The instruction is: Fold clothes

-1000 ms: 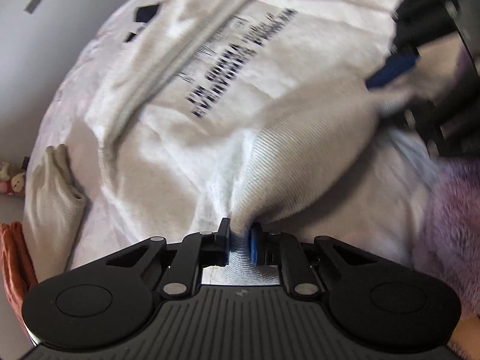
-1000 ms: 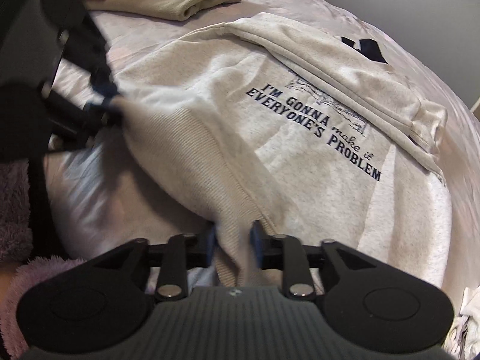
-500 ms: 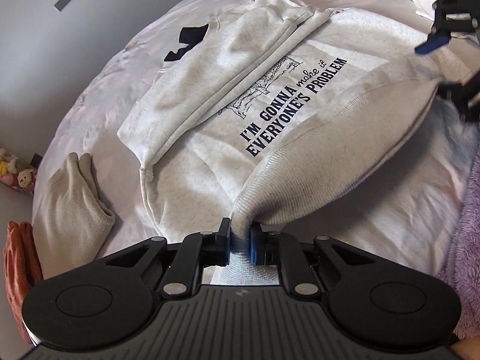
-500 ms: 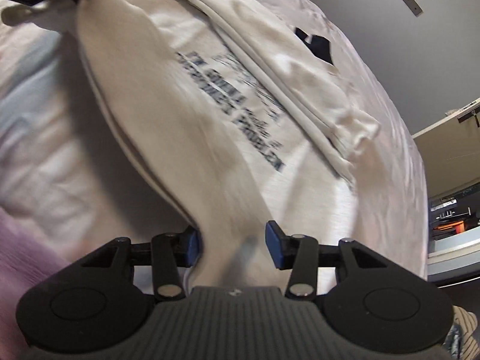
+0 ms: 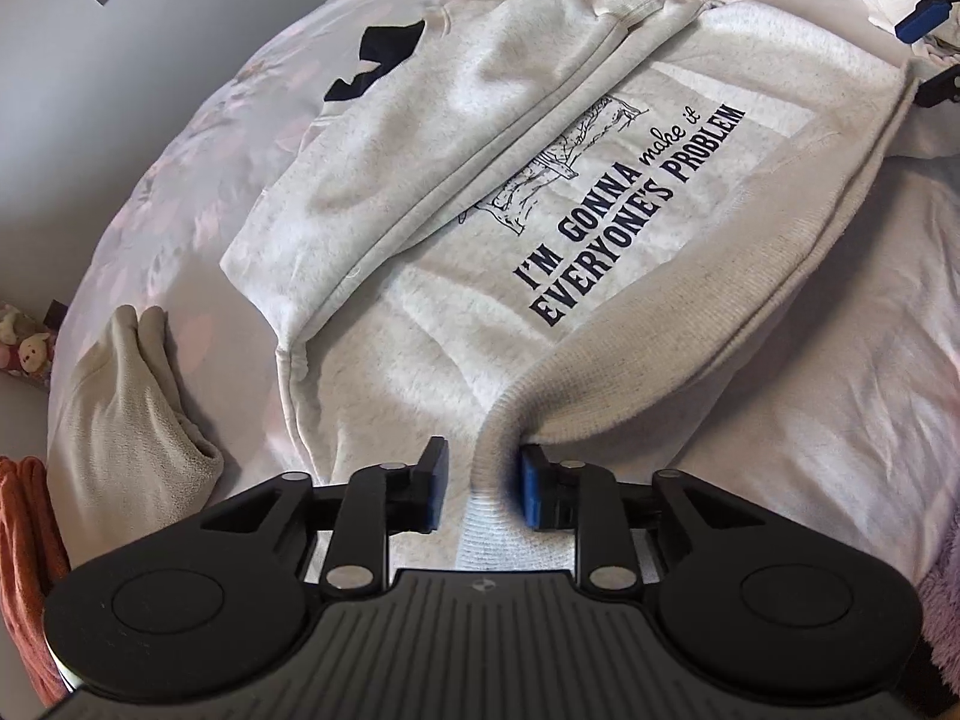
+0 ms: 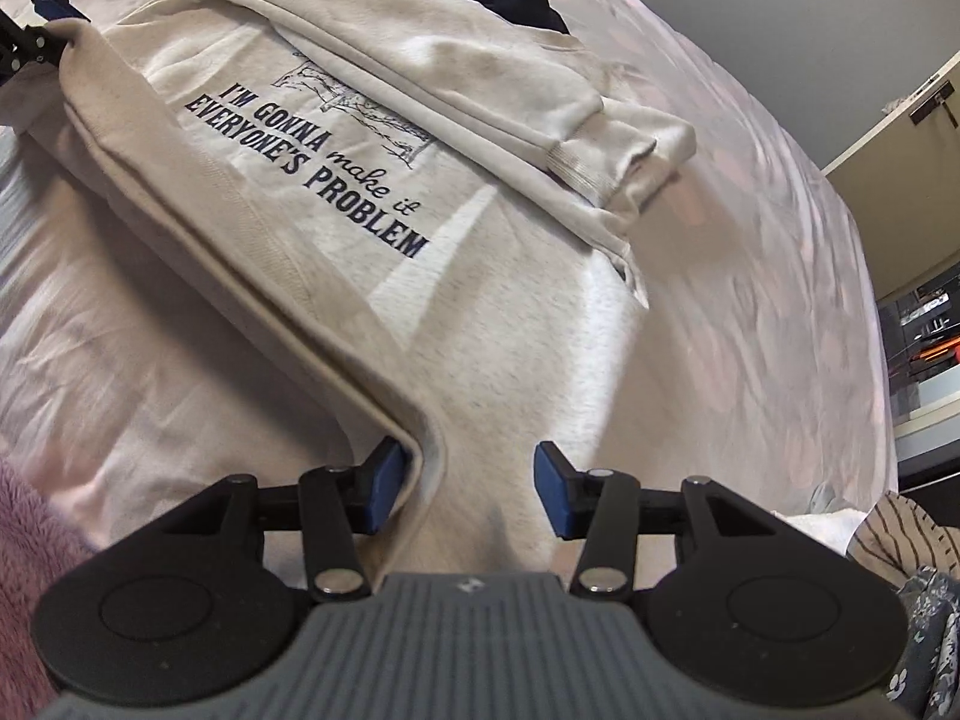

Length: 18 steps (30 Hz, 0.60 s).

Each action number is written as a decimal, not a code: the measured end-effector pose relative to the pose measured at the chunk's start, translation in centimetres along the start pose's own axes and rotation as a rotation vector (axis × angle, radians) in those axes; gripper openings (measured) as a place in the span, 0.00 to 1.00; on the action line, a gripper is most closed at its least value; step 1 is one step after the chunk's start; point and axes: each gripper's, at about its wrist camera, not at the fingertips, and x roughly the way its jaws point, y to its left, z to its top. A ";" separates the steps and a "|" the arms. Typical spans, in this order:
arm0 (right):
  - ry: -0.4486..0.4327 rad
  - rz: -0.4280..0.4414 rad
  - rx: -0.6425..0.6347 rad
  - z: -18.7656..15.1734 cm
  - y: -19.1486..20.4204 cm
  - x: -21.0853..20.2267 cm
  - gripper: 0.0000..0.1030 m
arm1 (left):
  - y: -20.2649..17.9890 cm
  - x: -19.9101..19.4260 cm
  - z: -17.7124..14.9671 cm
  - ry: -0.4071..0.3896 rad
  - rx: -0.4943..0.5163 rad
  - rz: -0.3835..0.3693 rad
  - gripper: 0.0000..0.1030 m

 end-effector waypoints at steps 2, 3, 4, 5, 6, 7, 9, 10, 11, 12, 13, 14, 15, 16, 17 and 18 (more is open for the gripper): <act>0.017 0.009 -0.002 -0.3 -0.8 0.2 0.50 | 0.4 0.0 -0.2 -0.001 0.003 -0.021 0.29; 0.025 0.013 -0.002 -0.6 -1.1 0.3 0.50 | 0.4 -0.1 -0.3 -0.006 0.010 -0.030 0.29; 0.029 0.017 -0.004 -0.8 -1.3 0.3 0.50 | 0.5 -0.3 -0.4 -0.012 0.021 -0.034 0.30; 0.032 0.020 -0.005 -1.1 -1.5 0.3 0.50 | 0.4 -0.4 -0.6 -0.018 0.035 -0.036 0.31; 0.034 0.022 -0.005 -1.4 -1.7 0.3 0.50 | 0.2 -0.6 -0.8 -0.026 0.052 -0.035 0.32; 0.033 0.024 -0.008 -1.7 -1.8 0.3 0.49 | 0.0 -0.8 -1.1 -0.033 0.074 -0.033 0.33; 0.018 0.041 -0.014 -2.4 -1.9 0.1 0.48 | -0.6 -1.2 -1.8 -0.047 0.129 -0.030 0.35; 0.010 0.054 -0.015 -2.8 -1.9 0.1 0.45 | -0.8 -1.4 -2.2 -0.055 0.152 -0.032 0.36; 0.004 0.068 -0.006 -3.1 -1.9 0.0 0.44 | -0.9 -1.5 -2.6 -0.063 0.171 -0.037 0.37; -0.003 0.081 0.008 -3.4 -1.9 -0.1 0.44 | -1.0 -1.7 -3.0 -0.072 0.190 -0.042 0.37; -0.009 0.090 0.017 -3.7 -1.8 -0.2 0.44 | -1.1 -1.9 -3.4 -0.077 0.202 -0.045 0.37; -0.014 0.096 0.021 -3.9 -1.6 -0.4 0.44 | -1.0 -2.0 -3.6 -0.082 0.201 -0.044 0.38; -0.017 0.098 0.020 -4.1 -1.4 -0.6 0.44 | -0.8 -2.2 -3.8 -0.091 0.196 -0.046 0.38; -0.018 0.096 0.011 -4.3 -1.1 -0.8 0.44 | -0.7 -2.4 -3.9 -0.102 0.194 -0.052 0.38; -0.018 0.097 0.002 -4.5 -0.8 -1.0 0.44 | -0.6 -2.6 -4.0 -0.106 0.198 -0.058 0.38; -0.016 0.100 -0.006 -4.6 -0.6 -1.3 0.44 | -0.6 -2.7 -4.0 -0.101 0.205 -0.059 0.38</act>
